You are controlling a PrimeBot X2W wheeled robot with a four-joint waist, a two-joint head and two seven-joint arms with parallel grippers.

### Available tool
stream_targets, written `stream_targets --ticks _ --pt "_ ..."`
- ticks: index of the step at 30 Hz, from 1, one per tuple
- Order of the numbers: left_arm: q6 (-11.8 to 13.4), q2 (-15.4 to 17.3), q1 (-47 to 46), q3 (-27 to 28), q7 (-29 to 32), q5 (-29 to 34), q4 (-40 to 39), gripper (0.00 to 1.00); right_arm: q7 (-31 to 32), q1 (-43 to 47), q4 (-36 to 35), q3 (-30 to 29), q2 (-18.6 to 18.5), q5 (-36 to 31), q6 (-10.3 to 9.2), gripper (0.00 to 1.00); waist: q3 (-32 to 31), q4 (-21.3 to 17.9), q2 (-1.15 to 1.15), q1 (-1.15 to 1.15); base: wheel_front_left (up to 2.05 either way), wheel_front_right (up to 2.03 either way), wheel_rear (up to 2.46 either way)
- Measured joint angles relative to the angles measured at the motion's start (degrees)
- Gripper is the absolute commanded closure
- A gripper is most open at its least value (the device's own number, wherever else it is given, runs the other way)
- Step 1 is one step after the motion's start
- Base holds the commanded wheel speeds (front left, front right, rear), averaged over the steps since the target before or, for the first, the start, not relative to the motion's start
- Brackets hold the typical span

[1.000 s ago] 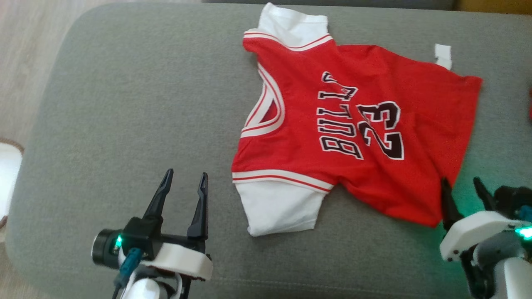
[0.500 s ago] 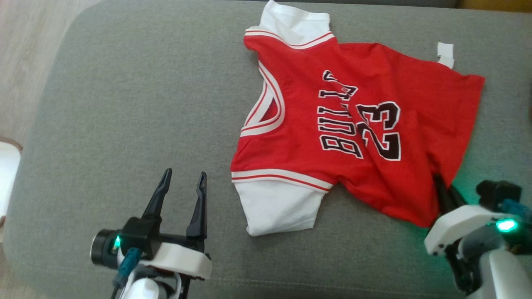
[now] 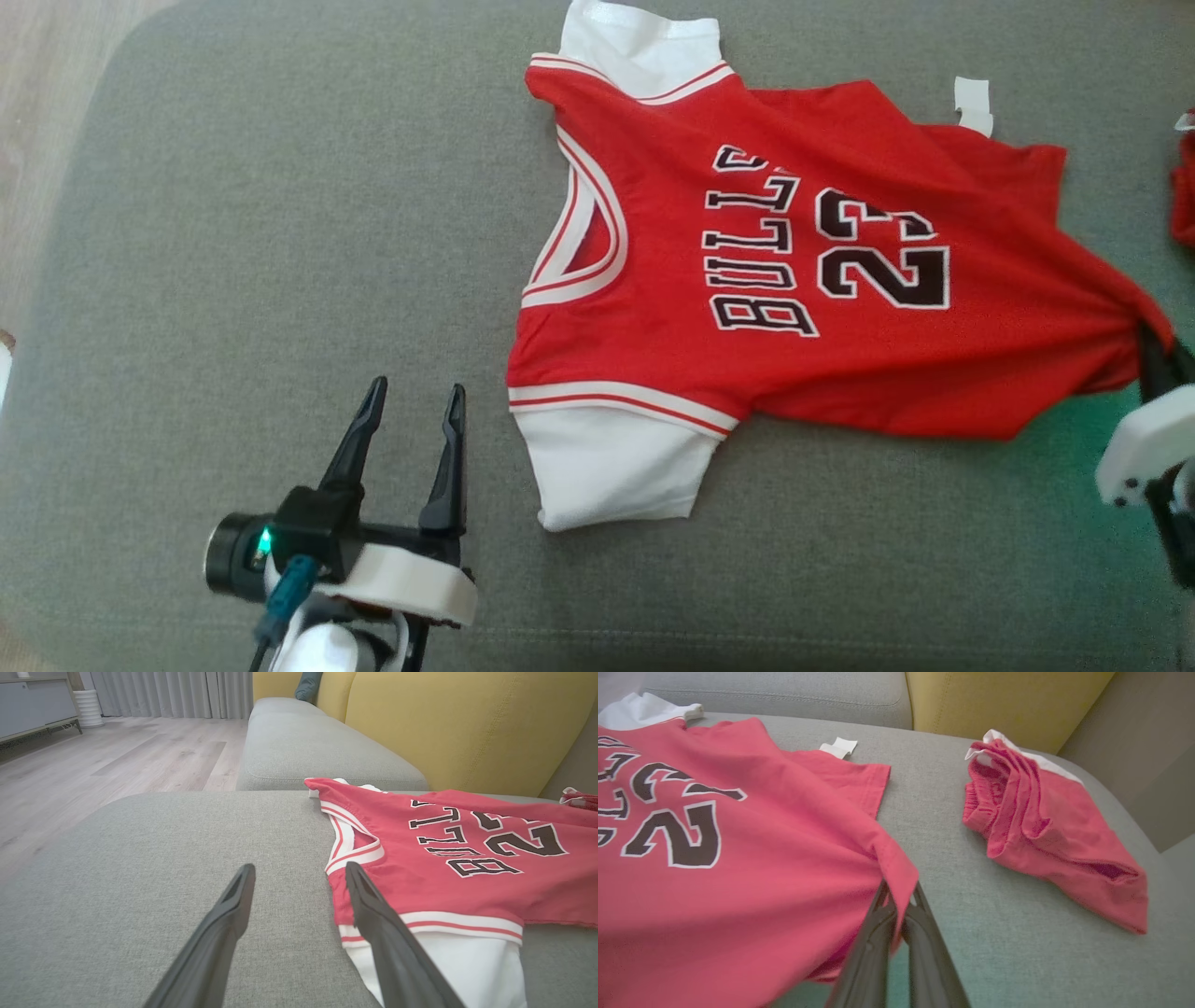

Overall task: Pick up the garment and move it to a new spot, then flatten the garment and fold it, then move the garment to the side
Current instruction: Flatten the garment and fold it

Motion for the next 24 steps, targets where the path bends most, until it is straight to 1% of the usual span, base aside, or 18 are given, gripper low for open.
stream_targets --ticks 7,8,9,10,11,12,16,19,21,24 --pt "0.21 0.0 -0.73 0.07 0.0 0.0 0.03 0.0 -1.08 -5.38 3.94 -0.74 -2.14 -3.91 0.0 1.0 0.69 -0.31 0.0 0.01 0.0 0.0 0.0" --pt "0.24 0.0 -0.91 0.07 0.0 0.0 0.03 0.0 -1.52 -6.27 4.81 -0.82 -2.5 -4.52 0.0 0.84 0.7 -0.46 0.0 0.01 0.0 0.0 0.0" --pt "0.24 0.0 -1.04 0.05 0.0 0.0 0.04 0.0 -1.9 -7.12 5.77 -0.85 -2.75 -5.05 0.0 0.62 0.67 -0.62 0.0 0.01 0.0 0.0 0.0" --pt "0.24 0.0 -1.05 0.05 0.0 0.0 0.07 0.0 -2.29 -7.88 6.67 -0.76 -2.82 -5.61 0.0 0.37 0.61 -0.78 0.0 0.01 0.0 0.0 0.0" --pt "0.23 0.0 -1.04 0.05 0.0 0.0 0.15 0.0 -2.83 -8.59 7.58 -0.58 -2.83 -6.1 0.0 0.08 0.51 -0.96 0.0 0.01 0.0 0.0 0.0" --pt "0.23 -0.01 -1.04 0.05 0.0 0.0 0.23 0.0 -3.41 -9.18 8.51 -0.27 -2.86 -6.52 0.0 0.0 0.39 -1.14 0.0 0.01 0.0 0.0 0.0" --pt "0.16 -0.01 -1.04 -0.01 0.0 0.0 0.38 0.0 -6.05 -10.87 11.88 0.18 -3.49 -6.98 0.0 0.0 -0.32 -1.74 0.0 0.01 0.0 0.0 0.0" --pt "-0.09 -0.01 -0.99 -0.36 0.0 0.0 0.7 0.0 -7.57 -10.74 11.7 -0.1 -3.49 -6.84 0.0 0.0 -1.18 -2.16 0.0 0.0 0.0 0.0 0.0" --pt "-0.25 -0.01 -0.94 -0.98 0.0 0.0 0.93 0.0 -8.96 -10.34 10.6 -1.13 -3.11 -6.38 0.0 0.0 -1.75 -2.44 0.0 0.0 0.0 0.0 0.0" --pt "-0.79 -0.01 -0.86 -1.54 0.0 -0.42 1.89 0.0 -11.67 -7.88 6.09 -1.53 -2.04 -5.05 0.0 0.0 -2.64 -3.0 0.0 0.0 0.0 0.0 0.0"
